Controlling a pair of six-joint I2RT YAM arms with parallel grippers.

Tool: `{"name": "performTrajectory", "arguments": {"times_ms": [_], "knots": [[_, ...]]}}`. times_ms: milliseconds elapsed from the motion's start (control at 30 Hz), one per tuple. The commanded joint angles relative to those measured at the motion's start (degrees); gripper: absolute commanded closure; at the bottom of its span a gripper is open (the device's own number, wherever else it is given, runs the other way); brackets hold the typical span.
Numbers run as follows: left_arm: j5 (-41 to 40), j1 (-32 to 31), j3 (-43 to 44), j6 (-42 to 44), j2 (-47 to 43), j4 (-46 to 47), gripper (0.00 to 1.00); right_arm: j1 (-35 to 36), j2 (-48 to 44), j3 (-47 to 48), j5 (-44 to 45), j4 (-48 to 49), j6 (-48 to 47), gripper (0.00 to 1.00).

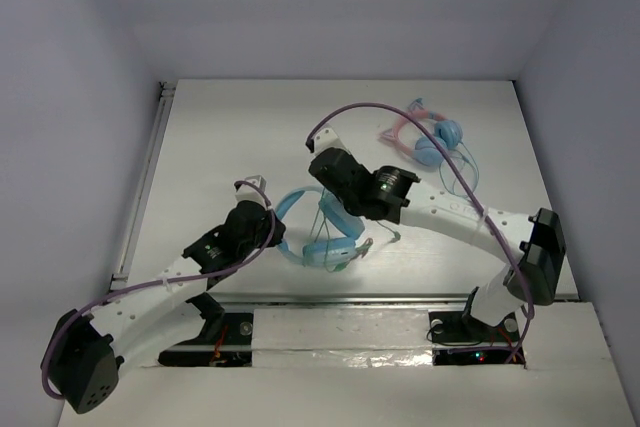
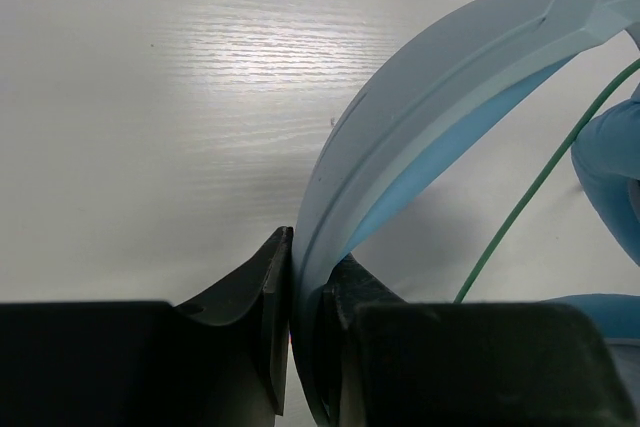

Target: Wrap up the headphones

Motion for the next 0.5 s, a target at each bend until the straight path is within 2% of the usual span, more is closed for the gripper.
{"name": "performTrajectory", "arguments": {"times_ms": [0,167,267,467], "knots": [[4.44,-0.29,2.27,-0.04,-2.76,4.4,1.0,-3.56,0.2,1.93,6.22,7.44,-1.3,1.0],[6.81,-0.29,4.8,-0.05,-6.1,2.04,1.0,-6.8,-0.15,-0.79,1.39,11.13,0.72,0.95],[4.53,-0.29,6.74,-0.31,-8.38,-0.86,1.0,-8.56,-1.2,-2.81,-3.35,14.91,1.42,0.93],[3.65,-0.29,10.35,0.22,-10.5,-2.54,1.0,-13.4,-6.9,-10.8,-16.88,24.48,5.2,0.9]]}}
